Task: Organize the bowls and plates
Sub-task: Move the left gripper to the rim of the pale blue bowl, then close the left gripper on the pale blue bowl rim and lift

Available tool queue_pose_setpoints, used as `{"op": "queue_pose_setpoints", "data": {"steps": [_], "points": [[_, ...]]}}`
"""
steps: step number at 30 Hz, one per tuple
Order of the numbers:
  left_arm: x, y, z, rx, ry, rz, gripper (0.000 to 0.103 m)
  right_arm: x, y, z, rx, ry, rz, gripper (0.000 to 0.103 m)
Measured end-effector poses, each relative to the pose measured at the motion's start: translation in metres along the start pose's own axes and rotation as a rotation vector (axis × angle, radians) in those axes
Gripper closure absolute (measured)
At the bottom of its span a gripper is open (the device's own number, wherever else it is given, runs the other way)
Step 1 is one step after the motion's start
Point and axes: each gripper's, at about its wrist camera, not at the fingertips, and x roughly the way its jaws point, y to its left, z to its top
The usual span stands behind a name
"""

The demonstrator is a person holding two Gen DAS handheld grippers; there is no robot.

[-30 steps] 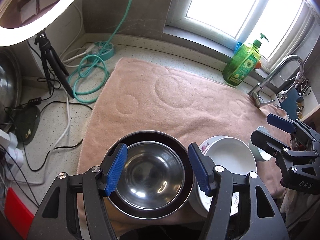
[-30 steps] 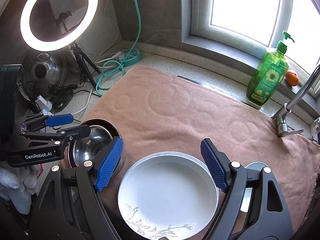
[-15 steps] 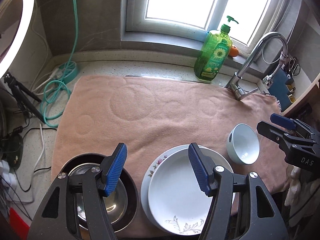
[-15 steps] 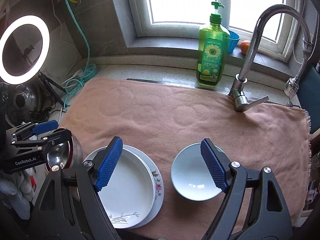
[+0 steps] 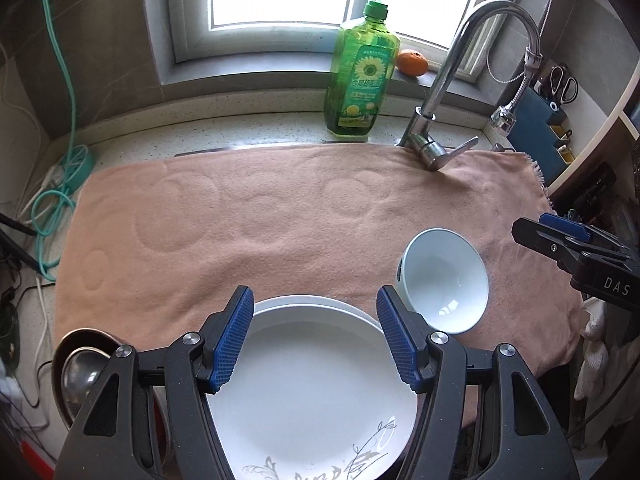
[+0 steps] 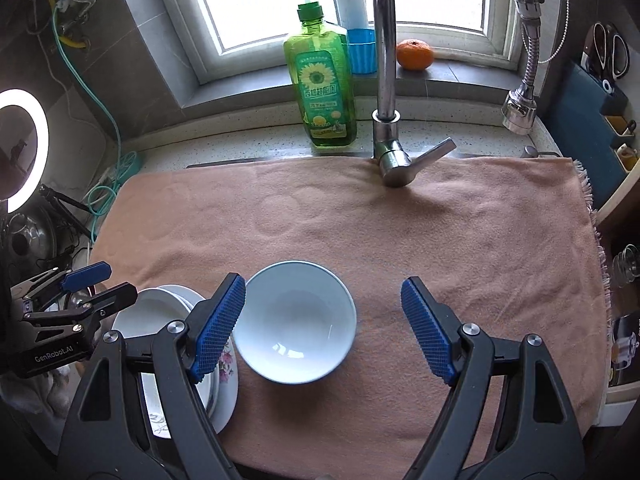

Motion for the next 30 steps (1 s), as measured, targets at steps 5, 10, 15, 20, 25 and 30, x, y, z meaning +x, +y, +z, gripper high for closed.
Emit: {"op": "queue_pose_setpoints", "data": {"steps": [5, 10, 15, 20, 25, 30], "points": [[0.013, -0.02, 0.001, 0.031, 0.022, -0.01, 0.039, 0.005, -0.019, -0.006, 0.024, 0.015, -0.008, 0.02], [0.022, -0.037, 0.003, 0.063, 0.036, -0.015, 0.039, 0.011, -0.036, -0.013, 0.052, 0.035, -0.005, 0.02], [0.039, -0.045, 0.005, 0.043, 0.072, -0.056, 0.04, 0.022, -0.051, -0.017, 0.097, 0.061, 0.03, 0.02], [0.053, -0.049, 0.006, 0.013, 0.111, -0.099, 0.042, 0.033, -0.063, -0.019, 0.152, 0.089, 0.093, 0.02], [0.067, -0.048, 0.006, -0.029, 0.158, -0.164, 0.057, 0.047, -0.065, -0.021, 0.183, 0.12, 0.151, 0.028], [0.079, -0.051, 0.004, -0.043, 0.196, -0.185, 0.071, 0.062, -0.061, -0.024, 0.179, 0.163, 0.188, 0.044]]}}
